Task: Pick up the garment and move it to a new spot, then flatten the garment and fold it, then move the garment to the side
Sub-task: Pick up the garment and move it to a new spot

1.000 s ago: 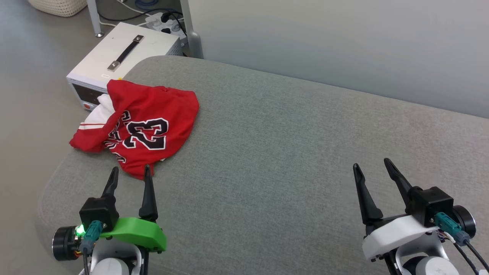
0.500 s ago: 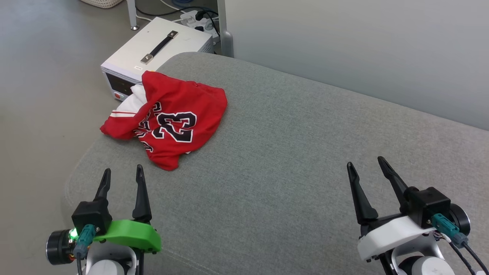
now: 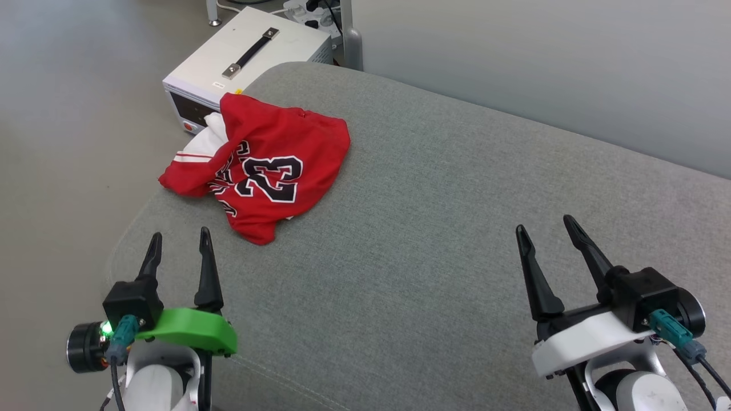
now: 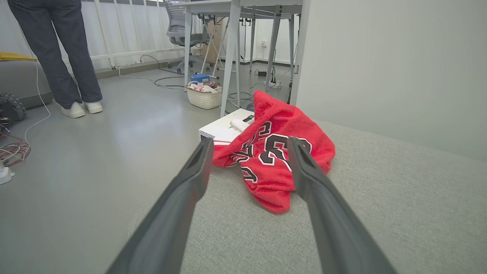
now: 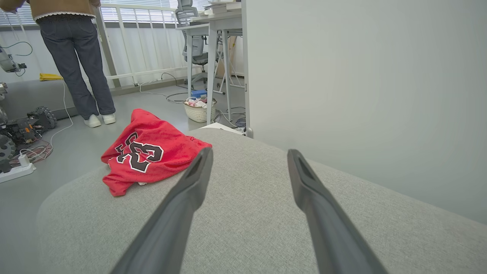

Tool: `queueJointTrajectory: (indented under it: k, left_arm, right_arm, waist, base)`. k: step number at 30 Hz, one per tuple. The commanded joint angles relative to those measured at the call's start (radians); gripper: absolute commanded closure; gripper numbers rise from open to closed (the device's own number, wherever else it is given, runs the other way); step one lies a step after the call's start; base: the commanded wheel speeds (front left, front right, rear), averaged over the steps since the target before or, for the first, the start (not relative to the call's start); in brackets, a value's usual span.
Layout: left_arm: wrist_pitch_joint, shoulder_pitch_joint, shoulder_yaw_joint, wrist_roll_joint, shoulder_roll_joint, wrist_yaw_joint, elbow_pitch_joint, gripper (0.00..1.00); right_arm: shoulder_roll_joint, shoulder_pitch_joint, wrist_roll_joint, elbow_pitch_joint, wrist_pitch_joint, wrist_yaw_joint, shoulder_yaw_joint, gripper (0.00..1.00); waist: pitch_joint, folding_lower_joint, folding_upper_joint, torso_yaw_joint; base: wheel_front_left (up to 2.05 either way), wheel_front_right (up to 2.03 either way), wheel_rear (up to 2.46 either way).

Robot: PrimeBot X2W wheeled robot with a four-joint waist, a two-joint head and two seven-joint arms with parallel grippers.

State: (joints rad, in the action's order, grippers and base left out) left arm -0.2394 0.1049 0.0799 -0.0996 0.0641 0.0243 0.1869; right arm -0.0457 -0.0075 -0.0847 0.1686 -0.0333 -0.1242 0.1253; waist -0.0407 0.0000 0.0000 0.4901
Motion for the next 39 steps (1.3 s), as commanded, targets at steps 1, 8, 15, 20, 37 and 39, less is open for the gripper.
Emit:
queueJointTrajectory:
  k: [1, 8, 15, 20, 37, 39]
  left_arm:
    - [-0.013, 0.043, 0.007, -0.013, 0.008, 0.009, 0.017, 0.0]
    - [-0.015, 0.214, -0.009, -0.019, 0.043, 0.035, 0.104, 0.0]
    - [0.103, 0.434, -0.01, -0.058, 0.109, 0.067, 0.254, 0.0]
    - [0.261, 0.571, 0.006, -0.133, 0.162, 0.09, 0.405, 0.0]
    - [0.749, 0.838, -0.128, -0.396, 0.33, 0.106, 0.68, 0.0]
    - [0.776, 0.848, -0.136, -0.416, 0.345, 0.106, 0.695, 0.0]
  right_arm:
    - [-0.006, -0.021, 0.005, 0.016, 0.006, -0.006, 0.003, 0.0]
    - [-0.03, -0.063, 0.03, 0.063, 0.035, -0.007, -0.008, 0.0]
    - [-0.064, -0.114, 0.035, 0.104, 0.06, -0.007, -0.022, 0.0]
    - [-0.081, -0.149, 0.034, 0.128, 0.074, -0.007, -0.026, 0.0]
    - [-0.128, -0.222, 0.026, 0.192, 0.116, -0.007, -0.043, 0.0]
    - [-0.134, -0.229, 0.026, 0.199, 0.121, -0.007, -0.041, 0.0]
  waist:
    - [-0.026, 0.0, 0.0, -0.005]
    - [-0.105, 0.0, 0.0, -0.028]
    - [-0.198, 0.0, 0.0, -0.077]
    - [-0.264, 0.0, 0.0, -0.115]
    - [-0.475, 0.0, 0.0, -0.209]
    - [-0.494, 0.0, 0.0, -0.217]
  base:
    - [0.0, 0.0, 0.0]
    - [0.0, 0.0, 0.0]
    - [0.0, 0.0, 0.0]
    - [0.0, 0.0, 0.0]
    - [0.0, 0.0, 0.0]
    - [0.0, 0.0, 0.0]
